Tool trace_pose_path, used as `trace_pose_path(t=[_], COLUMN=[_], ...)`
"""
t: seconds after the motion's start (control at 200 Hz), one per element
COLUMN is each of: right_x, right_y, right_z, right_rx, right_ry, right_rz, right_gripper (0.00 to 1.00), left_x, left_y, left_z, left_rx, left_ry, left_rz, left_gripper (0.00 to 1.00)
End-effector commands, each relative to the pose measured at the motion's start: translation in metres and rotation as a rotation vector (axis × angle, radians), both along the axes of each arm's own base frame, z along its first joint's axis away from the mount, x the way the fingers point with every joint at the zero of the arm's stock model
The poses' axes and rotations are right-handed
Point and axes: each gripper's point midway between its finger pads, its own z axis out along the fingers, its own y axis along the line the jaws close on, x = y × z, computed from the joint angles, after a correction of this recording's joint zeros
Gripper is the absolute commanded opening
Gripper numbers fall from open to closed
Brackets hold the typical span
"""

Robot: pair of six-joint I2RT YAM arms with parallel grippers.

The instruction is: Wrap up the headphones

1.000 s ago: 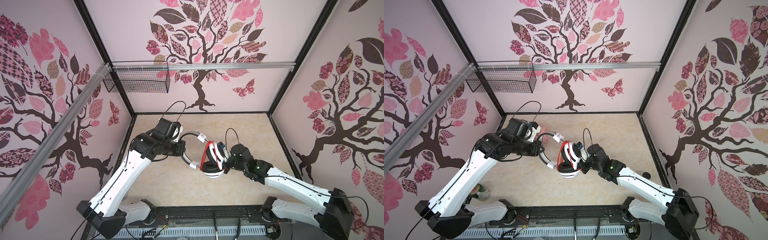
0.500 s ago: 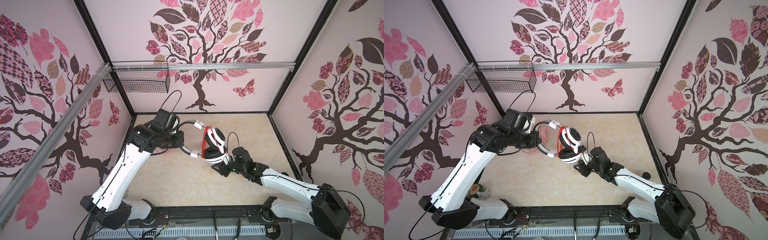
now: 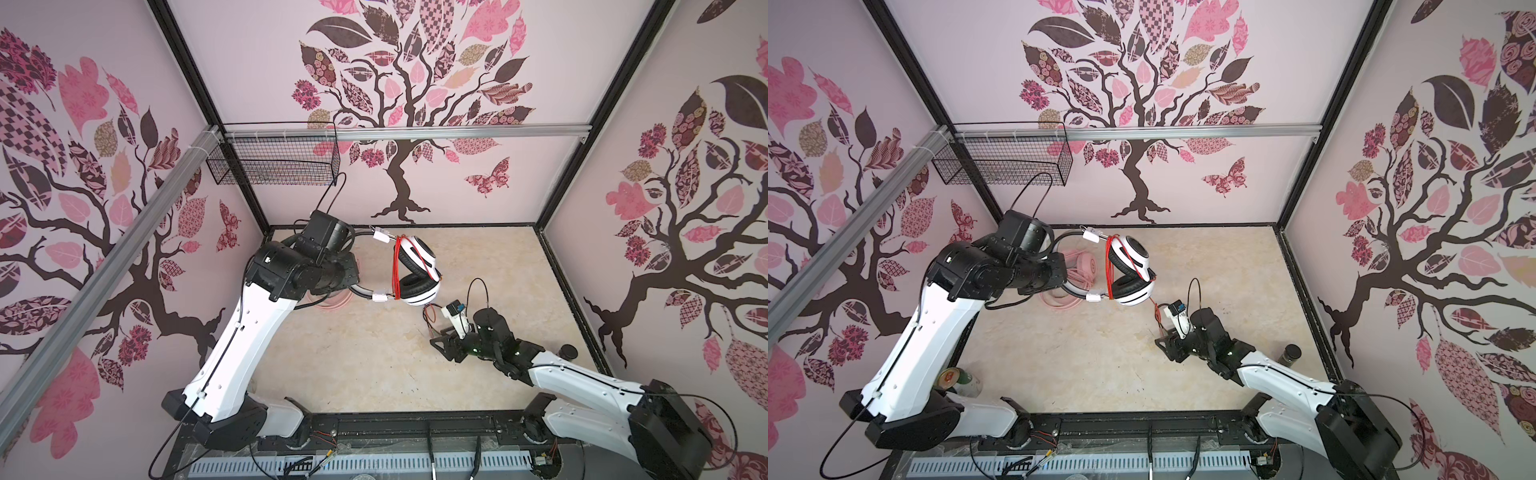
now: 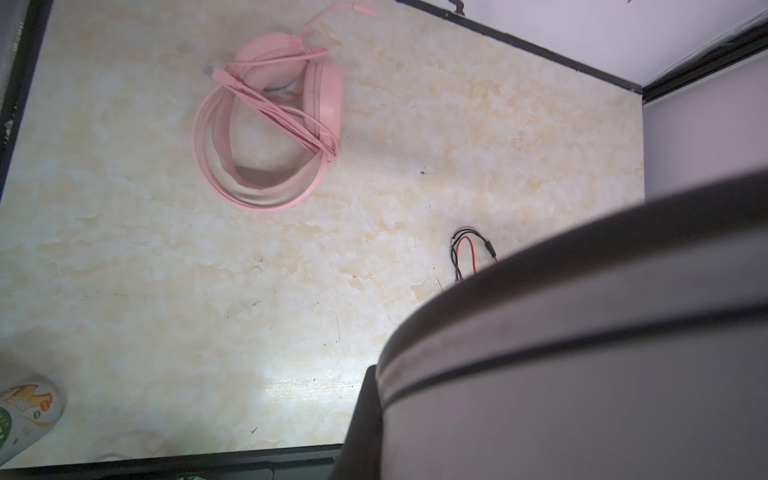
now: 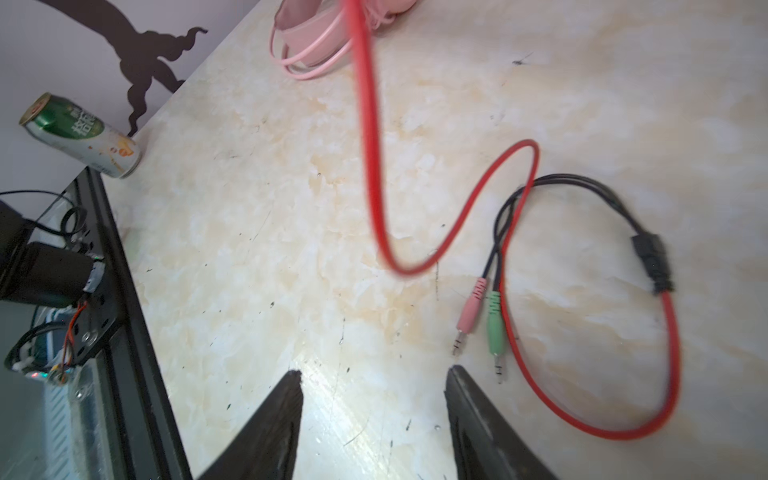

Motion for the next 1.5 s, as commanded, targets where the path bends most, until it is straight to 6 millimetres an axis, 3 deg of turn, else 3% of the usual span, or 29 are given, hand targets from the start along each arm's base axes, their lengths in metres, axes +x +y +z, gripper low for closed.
trace_pose_path(t=[0.0, 0.415, 0.55, 0.755, 1.19, 1.495], right_x=[0.018, 0.018, 0.021, 0.025, 0.071, 0.101], right_y=[-0.016, -0.001, 0.001, 0.025, 0.067, 0.081], right_z=[0.012, 0.005, -0.007, -0.017, -0.031, -0.018], right_rx=[0.000, 0.040, 0.020, 0.047, 0.059, 0.091], right_ry=[-0.032, 0.032, 0.072, 0.146, 0.166, 0.110], right_rz=[-0.138, -0.093, -0.101, -0.025, 0.004, -0.029], right_gripper=[0.58, 0.58, 0.58, 0.57, 0.48, 0.46], left_x=[-0.002, -0.003, -0.005, -0.005, -0.005, -0.004], left_y=[0.005, 0.015, 0.019, 0.015, 0.013, 0.010], left_z=[0.044, 0.053, 0.061, 0.062, 0.057, 0.053], left_rx=[-0.115, -0.125, -0.140, -0.163, -0.169, -0.174], left_ry=[-0.132, -0.117, -0.155, -0.156, -0.136, -0.124], left_rz=[0.058, 0.138, 0.150, 0.141, 0.144, 0.139], left_gripper=[0.00, 0.00, 0.00, 0.00, 0.00, 0.00])
